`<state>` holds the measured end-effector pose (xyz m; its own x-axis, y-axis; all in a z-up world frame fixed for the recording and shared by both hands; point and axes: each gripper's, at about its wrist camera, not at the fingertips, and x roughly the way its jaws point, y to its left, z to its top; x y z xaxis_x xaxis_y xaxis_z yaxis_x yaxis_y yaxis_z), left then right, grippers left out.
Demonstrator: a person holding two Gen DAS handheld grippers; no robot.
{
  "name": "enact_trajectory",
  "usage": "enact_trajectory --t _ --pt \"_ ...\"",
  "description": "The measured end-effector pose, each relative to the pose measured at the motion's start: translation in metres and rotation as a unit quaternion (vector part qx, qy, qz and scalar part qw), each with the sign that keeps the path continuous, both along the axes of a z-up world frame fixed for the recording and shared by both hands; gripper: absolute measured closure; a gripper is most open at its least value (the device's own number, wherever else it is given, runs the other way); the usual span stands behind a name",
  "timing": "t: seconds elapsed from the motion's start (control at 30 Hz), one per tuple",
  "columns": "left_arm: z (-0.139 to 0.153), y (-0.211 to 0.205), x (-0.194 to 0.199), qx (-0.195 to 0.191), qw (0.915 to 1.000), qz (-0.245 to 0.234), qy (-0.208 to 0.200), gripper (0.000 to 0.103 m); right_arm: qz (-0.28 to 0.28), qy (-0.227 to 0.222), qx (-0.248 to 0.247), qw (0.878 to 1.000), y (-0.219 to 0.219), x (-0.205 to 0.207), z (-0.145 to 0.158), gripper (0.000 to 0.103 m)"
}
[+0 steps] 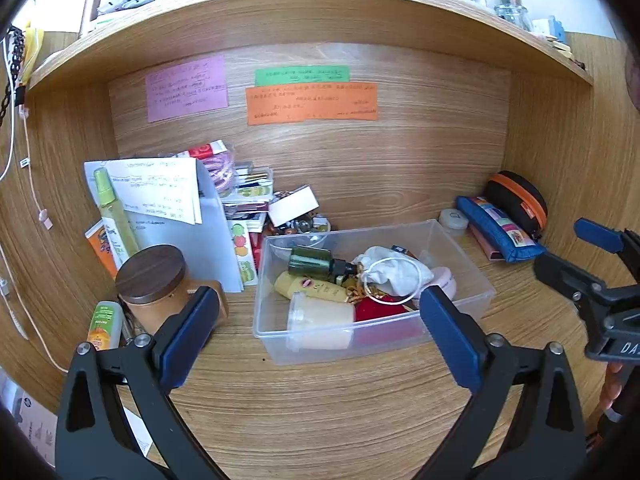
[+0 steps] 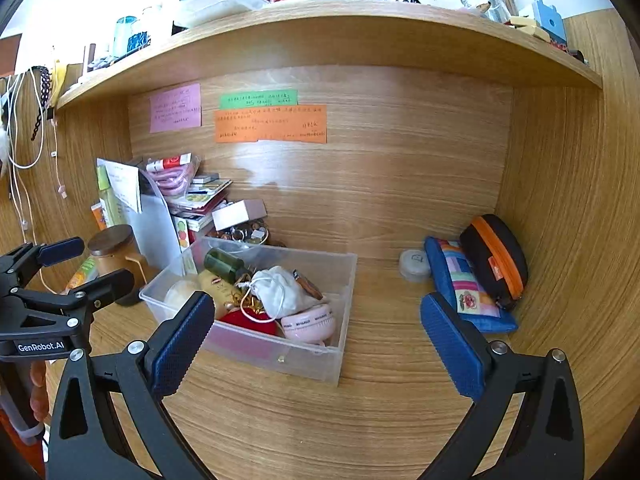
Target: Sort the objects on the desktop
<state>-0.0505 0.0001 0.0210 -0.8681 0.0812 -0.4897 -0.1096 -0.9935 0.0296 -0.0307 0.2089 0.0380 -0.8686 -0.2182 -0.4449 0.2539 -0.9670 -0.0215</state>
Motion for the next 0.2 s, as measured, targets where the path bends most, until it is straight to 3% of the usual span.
enact_trajectory --t 0.2 --pt "-0.0032 0.0055 -0.0003 -0.005 1.0000 -0.006 0.004 0.001 0.001 -0.006 -0.006 1.000 0.0007 0.0008 -0.0083 0.000"
